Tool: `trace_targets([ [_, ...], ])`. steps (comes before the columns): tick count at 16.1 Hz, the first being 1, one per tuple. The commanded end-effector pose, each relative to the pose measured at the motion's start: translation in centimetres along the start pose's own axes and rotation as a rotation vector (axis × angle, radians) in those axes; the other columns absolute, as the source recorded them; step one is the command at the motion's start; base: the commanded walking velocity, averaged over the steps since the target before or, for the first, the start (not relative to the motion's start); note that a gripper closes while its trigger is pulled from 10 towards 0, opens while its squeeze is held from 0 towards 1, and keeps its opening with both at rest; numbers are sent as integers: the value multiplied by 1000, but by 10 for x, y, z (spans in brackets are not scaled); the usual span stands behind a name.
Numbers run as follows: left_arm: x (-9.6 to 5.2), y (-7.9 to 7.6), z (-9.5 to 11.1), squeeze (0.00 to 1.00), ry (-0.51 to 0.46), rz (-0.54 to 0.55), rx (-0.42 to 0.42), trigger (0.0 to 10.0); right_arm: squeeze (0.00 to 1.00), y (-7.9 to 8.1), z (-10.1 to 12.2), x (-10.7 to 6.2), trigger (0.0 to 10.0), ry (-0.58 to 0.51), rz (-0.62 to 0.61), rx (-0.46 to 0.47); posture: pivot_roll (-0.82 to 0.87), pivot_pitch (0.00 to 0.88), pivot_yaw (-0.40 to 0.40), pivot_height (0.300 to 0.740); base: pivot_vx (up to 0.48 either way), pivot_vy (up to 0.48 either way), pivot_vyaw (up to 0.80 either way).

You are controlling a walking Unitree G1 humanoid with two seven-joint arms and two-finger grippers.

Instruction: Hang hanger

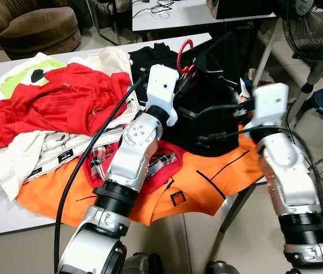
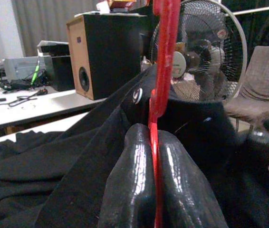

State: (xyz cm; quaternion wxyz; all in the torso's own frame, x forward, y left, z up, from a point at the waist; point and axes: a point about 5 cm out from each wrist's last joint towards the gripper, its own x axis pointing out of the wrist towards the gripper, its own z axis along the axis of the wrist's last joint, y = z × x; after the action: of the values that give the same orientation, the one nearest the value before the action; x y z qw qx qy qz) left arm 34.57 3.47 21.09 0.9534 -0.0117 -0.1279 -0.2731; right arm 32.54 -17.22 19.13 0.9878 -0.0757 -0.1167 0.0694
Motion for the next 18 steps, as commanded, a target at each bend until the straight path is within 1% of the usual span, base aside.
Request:
trace_targets([
  [1, -2, 0, 0, 0, 0, -5, 20, 10000, 1000, -7, 5, 0, 10000, -34, -45, 16, -146, 58, 106, 740, 0, 0, 0],
  [2, -2, 0, -3, 0, 14, -8, 51, 10000, 1000, -15, 6, -3, 10000, -57, -104, 11, -147, 60, 105, 740, 0, 0, 0],
  [3, -2, 1, -4, 0, 18, -7, 63, 10000, 1000, -18, 7, -5, 10000, -72, -130, 29, -147, 61, 106, 740, 0, 0, 0],
  [5, -3, 1, -5, 0, 21, -8, 77, 10000, 1000, -17, 8, -10, 10000, -88, -140, 21, -146, 65, 106, 740, 0, 0, 0],
  [8, -3, 2, -7, 0, 40, -6, 102, 10000, 1000, -11, 5, -16, 10000, -91, -153, 51, -145, 69, 108, 740, 0, 0, 0],
  [9, -2, 3, -8, 0, 51, -10, 110, 10000, 1000, -22, 7, -17, 10000, -105, -233, 74, -144, 73, 111, 740, 0, 0, 0],
  [10, -1, 6, -9, 0, 64, -13, 115, 10000, 1000, -40, 15, -16, 10000, -139, -329, 74, -147, 74, 115, 740, 0, 0, 0],
  [12, 0, 8, -9, 0, 69, -10, 113, 10000, 1000, -46, 23, -13, 10000, -165, -327, 75, -151, 74, 119, 740, 0, 0, 0],
  [15, 1, 8, -10, 0, 80, -8, 97, 10000, 1000, -49, 38, -11, 10000, -218, -313, 15, -157, 74, 125, 740, 0, 0, 0],
  [16, 1, 6, -12, 0, 86, -16, 95, 10000, 1000, -48, 38, -9, 10000, -210, -291, 18, -158, 74, 126, 740, 0, 0, 0],
  [17, 1, 5, -12, 0, 87, -21, 94, 10000, 1000, -43, 36, -8, 10000, -202, -260, 27, -157, 74, 125, 740, 0, 0, 0],
  [18, 0, 4, -13, 0, 88, -24, 95, 10000, 1000, -34, 35, -7, 10000, -192, -216, 30, -157, 75, 124, 740, 0, 0, 0],
])
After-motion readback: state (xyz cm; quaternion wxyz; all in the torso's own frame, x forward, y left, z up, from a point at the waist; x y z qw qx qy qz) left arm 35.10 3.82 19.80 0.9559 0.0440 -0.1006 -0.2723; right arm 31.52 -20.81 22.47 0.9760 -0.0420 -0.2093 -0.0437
